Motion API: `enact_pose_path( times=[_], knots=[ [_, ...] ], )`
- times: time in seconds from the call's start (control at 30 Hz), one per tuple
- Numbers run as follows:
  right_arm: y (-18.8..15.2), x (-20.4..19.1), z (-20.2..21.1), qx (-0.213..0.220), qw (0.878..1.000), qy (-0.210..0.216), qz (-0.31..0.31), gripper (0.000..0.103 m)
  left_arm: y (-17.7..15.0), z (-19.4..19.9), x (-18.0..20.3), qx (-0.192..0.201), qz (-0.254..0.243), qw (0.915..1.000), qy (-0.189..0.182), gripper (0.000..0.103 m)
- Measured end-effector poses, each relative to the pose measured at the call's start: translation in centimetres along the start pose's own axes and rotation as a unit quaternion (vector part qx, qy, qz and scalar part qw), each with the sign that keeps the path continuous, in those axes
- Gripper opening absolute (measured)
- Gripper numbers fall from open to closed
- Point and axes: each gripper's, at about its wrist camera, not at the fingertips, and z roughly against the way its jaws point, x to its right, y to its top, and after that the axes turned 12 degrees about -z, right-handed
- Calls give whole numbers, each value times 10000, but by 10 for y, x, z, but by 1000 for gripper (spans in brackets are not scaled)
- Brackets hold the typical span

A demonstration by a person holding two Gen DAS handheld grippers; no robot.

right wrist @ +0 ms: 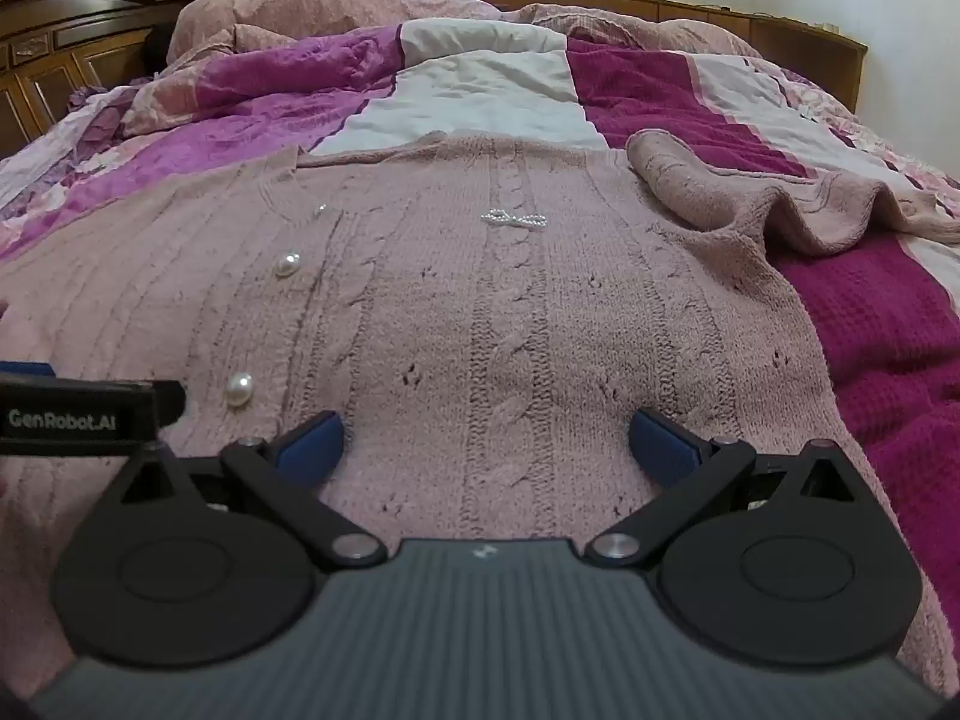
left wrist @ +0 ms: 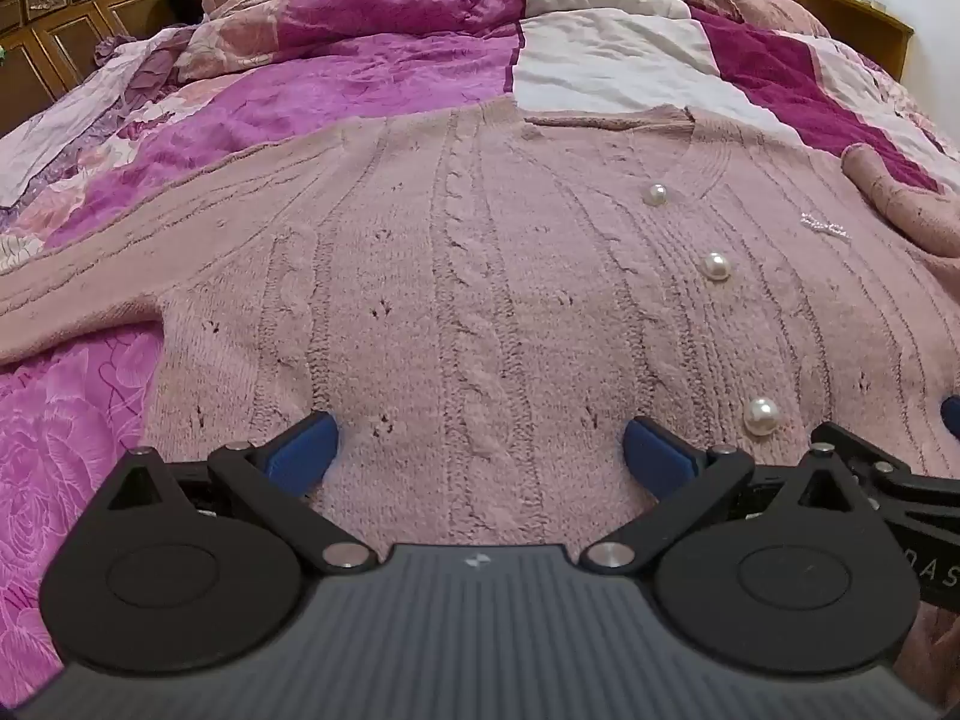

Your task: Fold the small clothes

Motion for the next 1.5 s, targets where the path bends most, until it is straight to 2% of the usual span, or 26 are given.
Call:
enact_pose_path(
  times=[1.5],
  knots=[
    [-2, -1, 1, 37, 10000, -25, 13, 103, -1, -1, 3, 3, -74, 10000, 52, 103]
  ],
)
